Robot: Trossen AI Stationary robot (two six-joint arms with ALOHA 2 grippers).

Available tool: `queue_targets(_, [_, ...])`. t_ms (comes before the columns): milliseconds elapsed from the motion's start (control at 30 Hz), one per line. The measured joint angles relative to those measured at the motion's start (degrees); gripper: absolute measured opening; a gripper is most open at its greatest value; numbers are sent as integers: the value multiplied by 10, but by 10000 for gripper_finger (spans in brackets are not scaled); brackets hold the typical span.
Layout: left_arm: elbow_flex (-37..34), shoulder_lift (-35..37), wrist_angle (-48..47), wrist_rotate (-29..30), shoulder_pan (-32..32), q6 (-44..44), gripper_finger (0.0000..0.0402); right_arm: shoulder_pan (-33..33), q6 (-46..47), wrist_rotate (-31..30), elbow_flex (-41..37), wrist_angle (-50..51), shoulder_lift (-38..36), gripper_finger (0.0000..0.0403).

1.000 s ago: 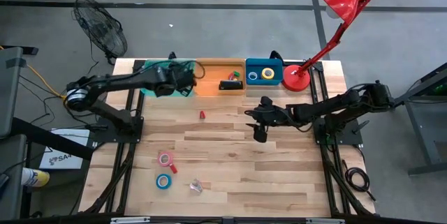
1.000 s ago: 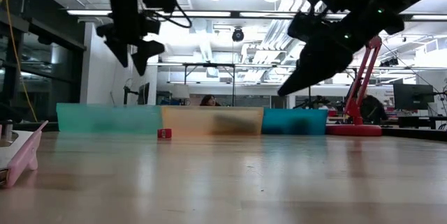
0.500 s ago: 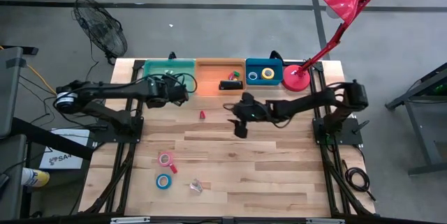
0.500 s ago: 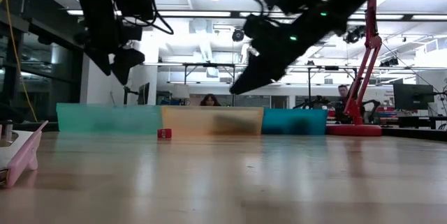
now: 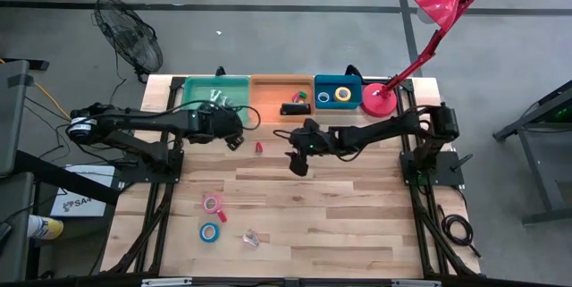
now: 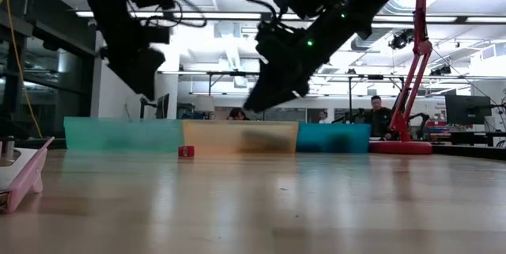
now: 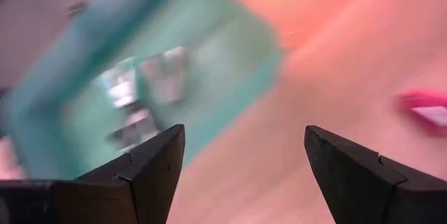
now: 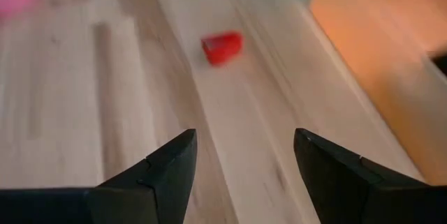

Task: Pick and place Stapler, Stapler remover, tape
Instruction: Put the top red stapler into the orange bin

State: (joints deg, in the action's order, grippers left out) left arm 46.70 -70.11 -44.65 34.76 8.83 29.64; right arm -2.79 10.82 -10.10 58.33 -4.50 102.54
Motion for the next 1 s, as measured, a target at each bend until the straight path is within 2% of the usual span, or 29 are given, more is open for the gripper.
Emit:
queue_targets(100, [0, 0, 61, -64, -3, -1, 289, -1, 40, -6, 0, 68, -9, 231])
queue_targets(200, [0, -7, 111, -132, -2, 59, 289, -1, 79, -32, 0, 142, -13, 231])
queue_targets(267, [0, -15, 129, -147, -3, 97, 289, -1, 97, -65, -1, 192, -14, 231])
queue_targets(567, [0, -92, 152, -167, -4, 231, 289, -1, 192, -160, -1, 377, -14, 231])
queue_targets(700, [1, -137, 176, -159, -26, 269, 289, 6, 202, -169, -1, 403, -15, 231])
queue_targets(867, [0, -179, 193, -121, -67, 340, 289, 20, 200, -191, -1, 427, -15, 231])
queue_targets(1000, [1, -198, 212, -86, -94, 391, 289, 26, 194, -196, -30, 425, -25, 231])
